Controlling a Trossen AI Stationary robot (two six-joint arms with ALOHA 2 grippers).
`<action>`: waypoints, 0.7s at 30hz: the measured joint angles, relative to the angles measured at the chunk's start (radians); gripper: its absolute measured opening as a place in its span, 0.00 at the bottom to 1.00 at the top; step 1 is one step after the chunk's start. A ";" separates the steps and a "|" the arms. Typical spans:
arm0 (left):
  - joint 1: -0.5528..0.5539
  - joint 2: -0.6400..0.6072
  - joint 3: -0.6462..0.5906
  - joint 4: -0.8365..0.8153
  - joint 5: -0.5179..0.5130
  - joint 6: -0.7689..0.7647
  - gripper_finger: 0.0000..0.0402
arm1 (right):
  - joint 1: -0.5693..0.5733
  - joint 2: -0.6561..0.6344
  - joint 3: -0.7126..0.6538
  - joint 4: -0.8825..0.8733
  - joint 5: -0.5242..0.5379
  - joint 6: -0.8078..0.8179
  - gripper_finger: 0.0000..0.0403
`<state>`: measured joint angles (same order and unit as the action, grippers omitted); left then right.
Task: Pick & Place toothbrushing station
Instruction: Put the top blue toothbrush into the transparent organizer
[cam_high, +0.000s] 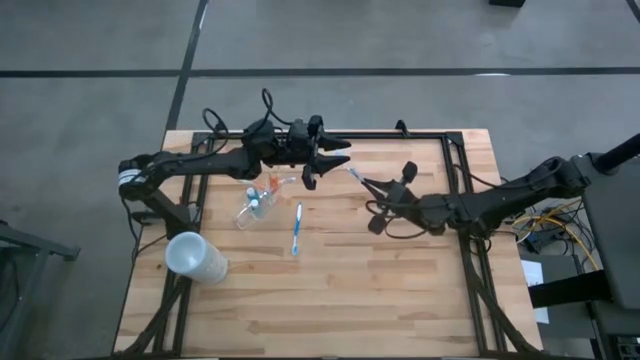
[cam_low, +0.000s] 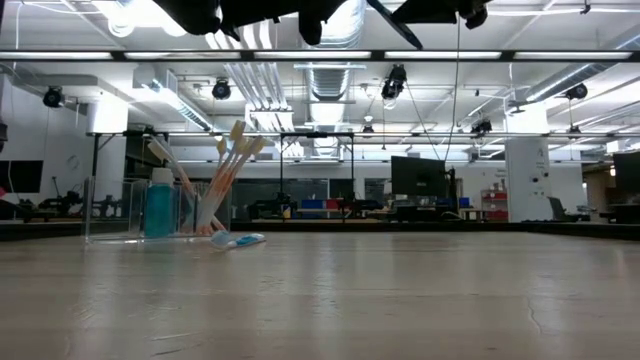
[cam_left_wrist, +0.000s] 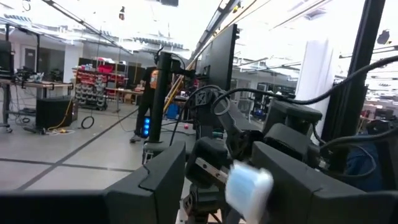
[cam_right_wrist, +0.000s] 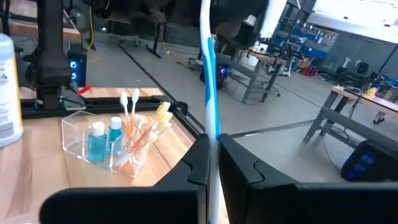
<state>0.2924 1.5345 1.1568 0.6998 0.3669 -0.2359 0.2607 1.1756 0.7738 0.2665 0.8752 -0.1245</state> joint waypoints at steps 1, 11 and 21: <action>0.000 0.000 0.000 0.000 0.000 0.000 0.47 | 0.000 -0.006 0.000 0.000 0.004 -0.002 0.03; 0.000 -0.001 0.000 0.000 -0.001 0.000 0.47 | 0.001 -0.049 0.000 0.000 0.008 -0.018 0.03; 0.000 -0.001 0.000 0.006 -0.057 -0.010 0.47 | 0.000 -0.047 0.000 -0.024 0.012 -0.007 0.03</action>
<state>0.2928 1.5333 1.1568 0.7059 0.3096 -0.2458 0.2607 1.1282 0.7738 0.2424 0.8871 -0.1310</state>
